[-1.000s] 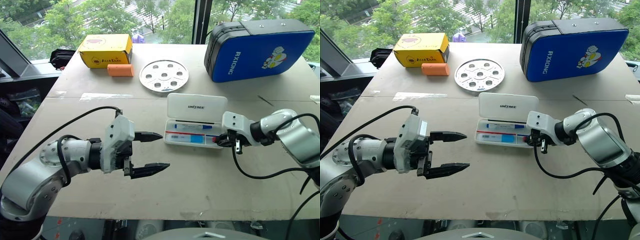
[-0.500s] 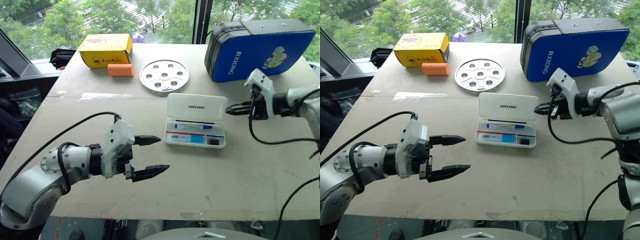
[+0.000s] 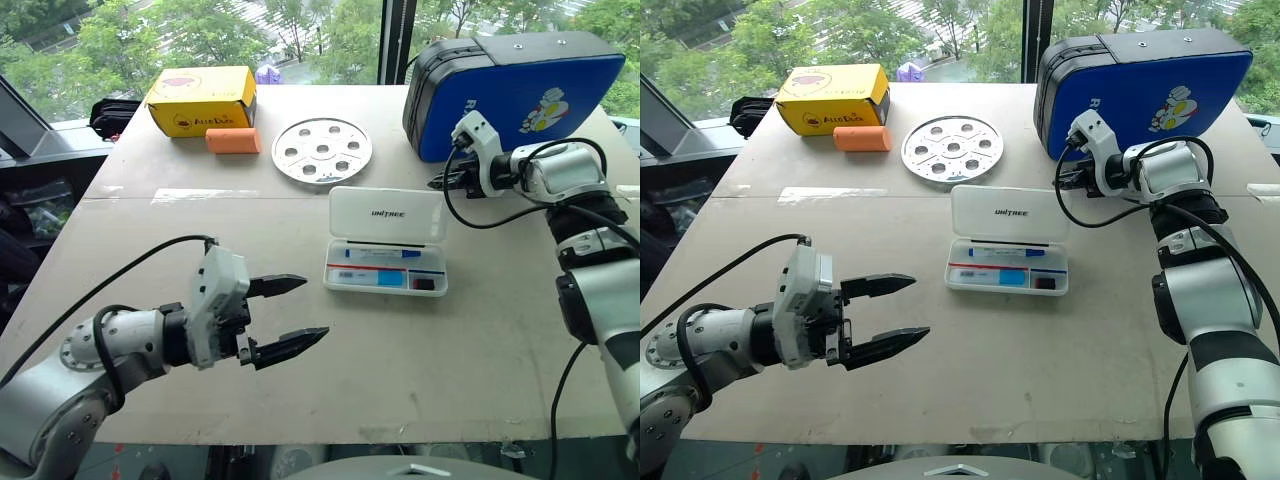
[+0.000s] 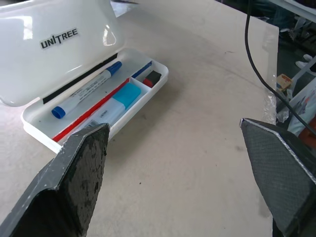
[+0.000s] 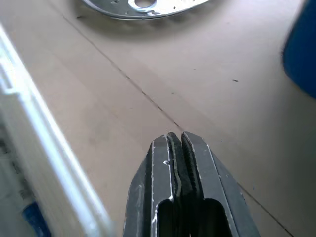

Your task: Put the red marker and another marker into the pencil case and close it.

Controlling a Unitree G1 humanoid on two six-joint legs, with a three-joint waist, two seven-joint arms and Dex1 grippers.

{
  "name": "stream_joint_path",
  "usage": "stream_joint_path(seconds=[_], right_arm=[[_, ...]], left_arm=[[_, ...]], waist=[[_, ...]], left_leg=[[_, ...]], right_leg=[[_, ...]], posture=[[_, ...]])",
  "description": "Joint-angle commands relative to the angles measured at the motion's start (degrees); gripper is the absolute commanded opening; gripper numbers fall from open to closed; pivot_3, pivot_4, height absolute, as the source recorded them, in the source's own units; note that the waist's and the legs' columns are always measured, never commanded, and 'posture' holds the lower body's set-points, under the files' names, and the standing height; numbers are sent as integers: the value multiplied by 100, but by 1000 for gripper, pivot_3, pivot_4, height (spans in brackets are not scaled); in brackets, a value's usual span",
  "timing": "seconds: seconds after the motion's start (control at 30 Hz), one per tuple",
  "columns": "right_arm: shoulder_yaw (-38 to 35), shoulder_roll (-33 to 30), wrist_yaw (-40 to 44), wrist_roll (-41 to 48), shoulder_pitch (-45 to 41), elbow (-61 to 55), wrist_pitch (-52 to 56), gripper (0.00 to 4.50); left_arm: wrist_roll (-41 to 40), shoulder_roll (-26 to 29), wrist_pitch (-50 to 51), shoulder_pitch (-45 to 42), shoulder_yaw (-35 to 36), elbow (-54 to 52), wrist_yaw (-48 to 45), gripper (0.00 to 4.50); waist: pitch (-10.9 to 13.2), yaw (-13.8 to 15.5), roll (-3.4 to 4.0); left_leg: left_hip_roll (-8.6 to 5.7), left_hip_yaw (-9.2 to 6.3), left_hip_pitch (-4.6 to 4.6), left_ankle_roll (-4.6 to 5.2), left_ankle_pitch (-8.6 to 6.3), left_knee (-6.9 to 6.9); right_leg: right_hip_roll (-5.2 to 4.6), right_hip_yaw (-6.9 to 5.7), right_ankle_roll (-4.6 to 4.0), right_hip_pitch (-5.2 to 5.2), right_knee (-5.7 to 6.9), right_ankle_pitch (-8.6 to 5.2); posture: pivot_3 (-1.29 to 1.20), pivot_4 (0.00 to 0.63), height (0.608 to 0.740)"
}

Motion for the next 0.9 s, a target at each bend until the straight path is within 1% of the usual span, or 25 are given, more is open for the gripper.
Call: stream_joint_path(seconds=[0.03, 0.1, 0.2, 0.27, 0.33, 0.4, 0.47, 0.5, 0.6, 0.63, 0.73, 0.77, 0.8, 0.83, 0.87, 0.9], right_arm=[[111, -172, 1086, 222, -32, -940, 179, 38], [131, -262, 1284, 275, 126, -1404, 355, 38], [301, -498, 1411, 522, 881, -3095, 958, 38], [443, -585, 1240, 508, 1367, -3894, 1160, 38], [519, -572, 1014, 536, 1767, -4426, 1372, 38], [755, -525, 659, 342, 2213, -4795, 1327, 38], [953, -535, 385, 132, 2452, -4931, 1244, 38], [1170, -635, 173, -189, 2676, -4870, 916, 38], [1143, -878, -241, -462, 3308, -5027, 406, 38], [663, -877, -270, -104, 3452, -5395, 439, 38], [-1169, -691, -756, 773, 4279, -6650, -463, 38], [-1455, -675, -839, 913, 4469, -6844, -602, 38], [-1739, -811, -861, 1014, 4805, -7054, -483, 38], [-1999, -982, -799, 1099, 5209, -7229, -496, 547], [-2259, -1167, -735, 1149, 5650, -7403, -493, 817], [-2739, -1256, -686, 1307, 6207, -7577, -453, 1208]], left_arm=[[-182, -42, -252, 128, 445, -44, -122, 4292], [-259, -46, -274, 190, 532, -23, -138, 4292], [-354, -87, -344, 410, 676, 10, -271, 4292], [-423, -102, -390, 482, 724, 0, -318, 4292], [-454, -105, -417, 497, 746, 19, -343, 4292], [-451, -87, -440, 498, 738, 52, -373, 4292], [-467, -69, -460, 502, 721, 59, -399, 4292], [-472, -55, -465, 508, 693, 49, -427, 4292], [-477, -22, -459, 514, 617, 15, -501, 4292], [-465, -9, -449, 534, 627, 14, -506, 4292], [-232, -40, -472, 588, 620, 32, -335, 4292], [-214, -38, -467, 610, 616, 33, -308, 4292], [-55, -24, -498, 700, 588, 28, -292, 4292], [102, -28, -556, 822, 581, 27, -322, 4292], [146, -57, -560, 944, 609, 36, -333, 4292], [252, -93, -577, 1106, 666, 71, -317, 4292]], waist=[[3, -12, 4], [3, -13, 5], [0, 11, 0], [1, 20, 1], [2, 19, 3], [2, 20, 2], [2, 18, 3], [1, 11, 3], [-33, 17, -22], [-41, 31, -28], [-40, 155, -33], [-34, 178, -25], [-27, 184, -13], [-26, 185, -11], [-26, 189, -11], [-28, 228, -13]], left_leg=[[2, 0, 0, 0, 0, 0], [4, -2, 1, 0, 0, 0], [6, -11, 0, -1, -1, -2], [7, -17, -2, -2, -2, -2], [5, -15, -2, -2, -2, -1], [3, -14, 1, -2, -2, 0], [2, -13, 2, -2, -2, 1], [2, -12, 4, -2, -2, 1], [3, -14, 20, -2, -2, 0], [3, -17, 26, -2, -2, 0], [1, -31, 39, -2, -2, 2], [-4, -44, 25, -2, -2, 3], [-7, -46, 17, -2, -2, 6], [-10, -40, 14, -2, -2, 5], [-10, -39, 14, -2, -2, 4], [-10, -43, 14, -2, -2, 3]], right_leg=[[0, 0, 0, -1, 0, 0], [-1, -3, 0, -2, 5, 0], [-3, -10, -1, -2, 5, 0], [-10, -16, -1, 2, -3, 0], [-12, -15, -1, 2, 1, 0], [-13, -13, -2, 1, 7, 0], [-11, -13, -2, 1, 10, 0], [-11, -12, -2, 1, 12, 0], [-6, -15, -3, 12, 9, -1], [-5, -18, -2, 22, 3, -1], [-7, -30, -2, 54, -13, -1], [-11, -36, -2, 50, -18, -1], [-11, -38, -2, 46, -19, -1], [-12, -32, -1, 44, -20, 0], [-12, -31, -1, 44, -21, 0], [-12, -34, -1, 45, -25, 0]], posture=[[0, 150, 740], [0, 150, 740], [0, 150, 740], [0, 150, 740], [0, 150, 740], [0, 150, 740], [0, 150, 740], [0, 150, 740], [0, 150, 740], [0, 150, 740], [0, 150, 740], [0, 150, 740], [0, 150, 740], [0, 150, 740], [0, 150, 740], [0, 150, 740]])
